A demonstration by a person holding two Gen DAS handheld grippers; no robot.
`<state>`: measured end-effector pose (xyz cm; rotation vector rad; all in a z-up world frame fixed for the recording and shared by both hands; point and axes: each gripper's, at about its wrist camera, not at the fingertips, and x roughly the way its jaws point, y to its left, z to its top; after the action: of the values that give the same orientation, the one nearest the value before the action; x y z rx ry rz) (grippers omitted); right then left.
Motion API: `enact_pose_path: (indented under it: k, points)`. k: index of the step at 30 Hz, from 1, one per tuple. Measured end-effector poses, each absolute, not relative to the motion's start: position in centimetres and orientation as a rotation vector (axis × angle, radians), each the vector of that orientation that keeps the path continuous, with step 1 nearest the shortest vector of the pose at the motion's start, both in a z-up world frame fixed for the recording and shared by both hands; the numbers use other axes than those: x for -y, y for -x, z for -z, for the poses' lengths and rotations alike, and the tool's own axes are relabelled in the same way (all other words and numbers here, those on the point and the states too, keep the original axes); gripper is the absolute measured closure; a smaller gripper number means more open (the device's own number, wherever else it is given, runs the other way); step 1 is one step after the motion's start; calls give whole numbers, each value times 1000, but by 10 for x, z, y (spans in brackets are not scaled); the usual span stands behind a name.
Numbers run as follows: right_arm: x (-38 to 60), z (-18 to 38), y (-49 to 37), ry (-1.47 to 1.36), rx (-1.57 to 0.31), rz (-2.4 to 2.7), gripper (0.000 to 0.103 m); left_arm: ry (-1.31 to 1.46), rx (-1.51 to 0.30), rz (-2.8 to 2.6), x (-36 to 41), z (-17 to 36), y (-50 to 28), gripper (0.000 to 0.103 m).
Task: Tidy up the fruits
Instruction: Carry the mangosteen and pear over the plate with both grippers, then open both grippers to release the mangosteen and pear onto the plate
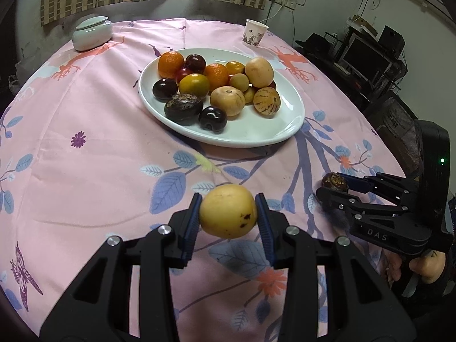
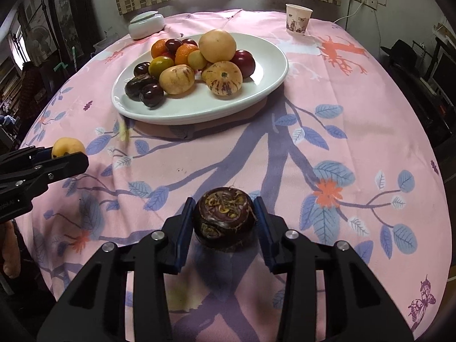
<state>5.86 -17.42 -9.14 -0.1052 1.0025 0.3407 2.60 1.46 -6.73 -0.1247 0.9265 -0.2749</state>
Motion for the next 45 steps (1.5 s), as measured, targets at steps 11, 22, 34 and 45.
enact_pose_path:
  k: [11, 22, 34, 45]
  points:
    - [152, 62, -71, 86, -962, -455, 61, 127, -909, 270, -19, 48, -44, 65]
    - [124, 39, -148, 101, -911, -443, 61, 59, -922, 208, -9, 23, -151, 64]
    - [117, 57, -168, 90, -967, -449, 45, 66, -964, 179, -10, 44, -184, 54]
    - [137, 30, -127, 90, -880, -330, 1, 63, -837, 116, -15, -2, -133, 2]
